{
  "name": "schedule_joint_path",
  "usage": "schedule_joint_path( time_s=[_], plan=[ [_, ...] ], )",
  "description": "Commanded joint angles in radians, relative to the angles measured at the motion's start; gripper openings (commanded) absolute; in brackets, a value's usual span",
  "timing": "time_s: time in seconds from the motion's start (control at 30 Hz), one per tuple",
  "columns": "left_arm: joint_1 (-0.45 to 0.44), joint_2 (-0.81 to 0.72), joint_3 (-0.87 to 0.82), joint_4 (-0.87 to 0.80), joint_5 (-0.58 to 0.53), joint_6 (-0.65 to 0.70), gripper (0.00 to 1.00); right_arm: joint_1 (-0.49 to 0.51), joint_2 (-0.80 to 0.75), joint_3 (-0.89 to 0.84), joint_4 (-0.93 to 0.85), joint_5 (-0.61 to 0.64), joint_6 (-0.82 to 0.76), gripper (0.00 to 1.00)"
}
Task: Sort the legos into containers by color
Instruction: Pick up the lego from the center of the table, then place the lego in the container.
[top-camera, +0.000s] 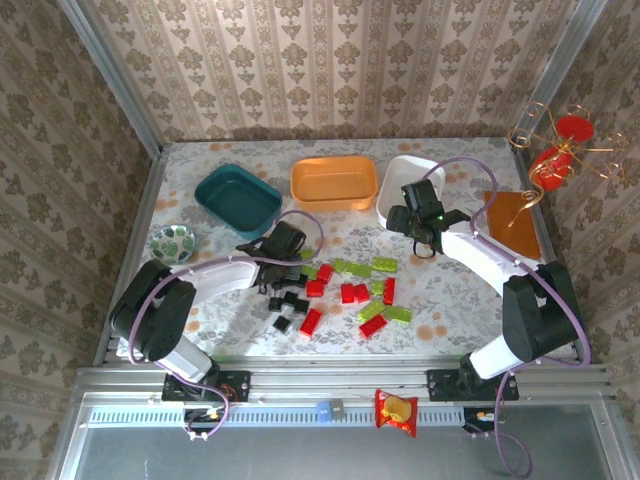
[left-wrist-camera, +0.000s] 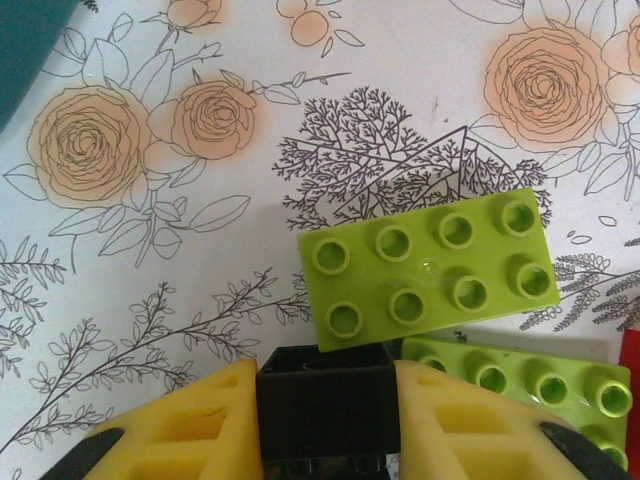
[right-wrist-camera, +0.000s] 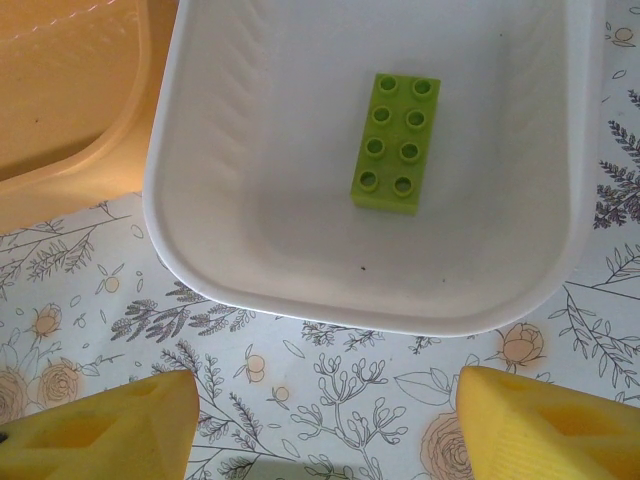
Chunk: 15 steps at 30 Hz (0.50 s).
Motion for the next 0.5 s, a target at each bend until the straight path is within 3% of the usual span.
schedule_joint_path(
  time_s=[0.0, 0.23, 0.47],
  plan=[
    [0.006, -0.107, 0.016, -0.026, -0.001, -0.008, 0.29, -0.004, -0.023, -0.003, -0.019, 0.025, 0.008, 0.70],
    [0.074, -0.265, 0.036, -0.055, -0.106, -0.019, 0.28, -0.004, -0.023, -0.007, -0.015, 0.016, 0.019, 0.70],
    [0.220, -0.262, 0.032, 0.169, -0.295, -0.006, 0.28, -0.003, -0.022, -0.002, -0.019, 0.013, 0.027, 0.70]
  ],
)
